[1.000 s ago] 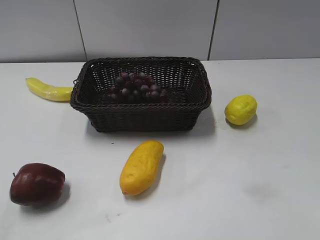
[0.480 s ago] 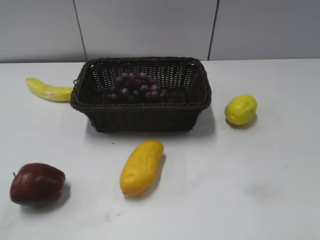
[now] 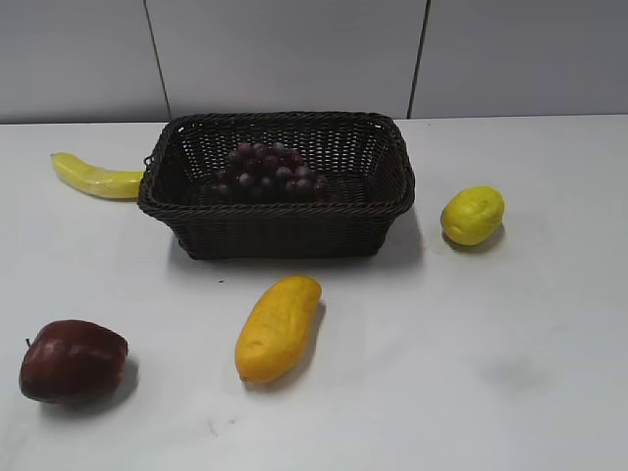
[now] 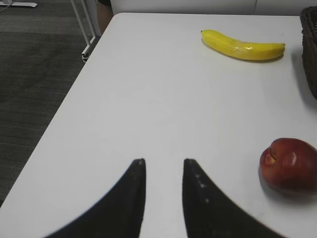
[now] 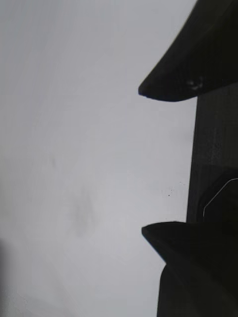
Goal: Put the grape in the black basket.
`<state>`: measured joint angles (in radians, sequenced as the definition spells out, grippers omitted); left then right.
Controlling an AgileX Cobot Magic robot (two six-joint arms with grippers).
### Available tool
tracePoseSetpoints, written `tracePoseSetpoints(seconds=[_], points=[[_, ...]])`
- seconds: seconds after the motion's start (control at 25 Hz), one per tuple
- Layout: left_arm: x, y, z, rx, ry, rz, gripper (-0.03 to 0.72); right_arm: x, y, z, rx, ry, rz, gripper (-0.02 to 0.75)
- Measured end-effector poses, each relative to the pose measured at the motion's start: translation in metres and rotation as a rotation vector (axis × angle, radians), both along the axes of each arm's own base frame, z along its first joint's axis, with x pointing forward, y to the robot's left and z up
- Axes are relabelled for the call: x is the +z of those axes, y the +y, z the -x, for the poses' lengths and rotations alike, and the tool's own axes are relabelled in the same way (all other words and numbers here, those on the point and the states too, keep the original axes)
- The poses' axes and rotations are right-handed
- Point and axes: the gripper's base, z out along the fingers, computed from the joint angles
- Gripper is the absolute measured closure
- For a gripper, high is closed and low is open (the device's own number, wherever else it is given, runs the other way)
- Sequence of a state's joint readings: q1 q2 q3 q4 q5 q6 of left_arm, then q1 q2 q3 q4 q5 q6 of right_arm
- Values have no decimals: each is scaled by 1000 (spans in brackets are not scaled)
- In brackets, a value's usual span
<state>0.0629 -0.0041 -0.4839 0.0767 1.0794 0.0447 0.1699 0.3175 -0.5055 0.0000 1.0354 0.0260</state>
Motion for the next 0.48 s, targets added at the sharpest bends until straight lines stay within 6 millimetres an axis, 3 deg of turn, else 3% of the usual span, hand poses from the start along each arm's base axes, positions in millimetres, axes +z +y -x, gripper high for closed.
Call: tracePoseSetpoints(seconds=[0.48], points=[[0,0,0,0,0,0,459,5,-6,34,0,-209,-36,164]])
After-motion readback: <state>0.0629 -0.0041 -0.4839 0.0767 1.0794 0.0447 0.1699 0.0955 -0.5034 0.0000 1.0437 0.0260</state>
